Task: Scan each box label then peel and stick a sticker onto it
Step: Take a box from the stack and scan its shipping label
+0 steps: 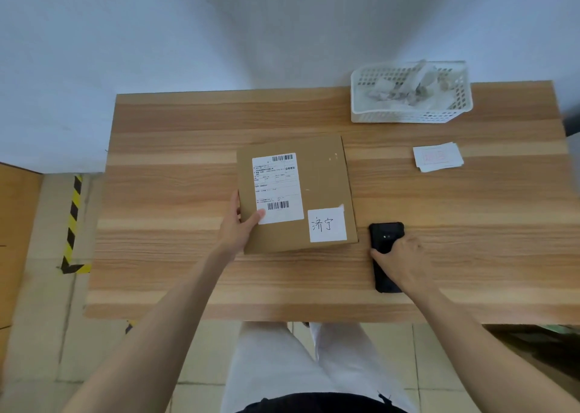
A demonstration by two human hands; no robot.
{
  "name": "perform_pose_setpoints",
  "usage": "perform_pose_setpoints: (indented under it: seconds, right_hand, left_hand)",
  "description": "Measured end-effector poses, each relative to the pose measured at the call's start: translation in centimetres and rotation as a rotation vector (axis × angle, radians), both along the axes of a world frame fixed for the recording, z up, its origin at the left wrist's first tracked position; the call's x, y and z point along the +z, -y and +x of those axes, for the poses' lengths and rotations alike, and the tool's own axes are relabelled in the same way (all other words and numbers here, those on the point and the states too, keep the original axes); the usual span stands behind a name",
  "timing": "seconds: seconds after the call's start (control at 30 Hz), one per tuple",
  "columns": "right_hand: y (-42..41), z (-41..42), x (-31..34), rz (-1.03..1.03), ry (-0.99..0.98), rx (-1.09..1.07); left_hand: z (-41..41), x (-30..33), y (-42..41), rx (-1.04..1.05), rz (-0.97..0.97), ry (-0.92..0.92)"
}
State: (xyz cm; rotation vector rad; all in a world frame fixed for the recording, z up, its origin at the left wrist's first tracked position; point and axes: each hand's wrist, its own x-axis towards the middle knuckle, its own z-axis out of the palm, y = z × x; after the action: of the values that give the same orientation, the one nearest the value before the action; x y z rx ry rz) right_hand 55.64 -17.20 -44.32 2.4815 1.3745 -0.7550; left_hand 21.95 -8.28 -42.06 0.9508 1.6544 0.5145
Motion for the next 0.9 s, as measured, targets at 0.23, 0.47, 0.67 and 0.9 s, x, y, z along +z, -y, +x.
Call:
perform_pose_setpoints:
  seconds: [0.23, 0.47, 0.67, 0.9]
  right_hand:
    - [-2.1, 1.1, 2.3, -0.064, 0.082, 0.179]
    - [-7.0, 1.1, 8.2, 0.11, 0.009, 0.38]
    - [-8.9, 0.7, 13.0, 0.229, 0.023, 0.422]
    - [-10.7, 4.2, 15.7, 0.317, -0.026, 0.417]
  left_hand:
    - [-0.2, 1.2, -0.8, -0.127, 0.056, -0.186]
    - [1.3, 5.5, -2.8, -0.536, 0.252, -0.711]
    - [6.9, 9.1, -4.6, -0.871, 0.457, -0.751]
    - [16.2, 13.0, -6.4, -0.954, 0.637, -0.719]
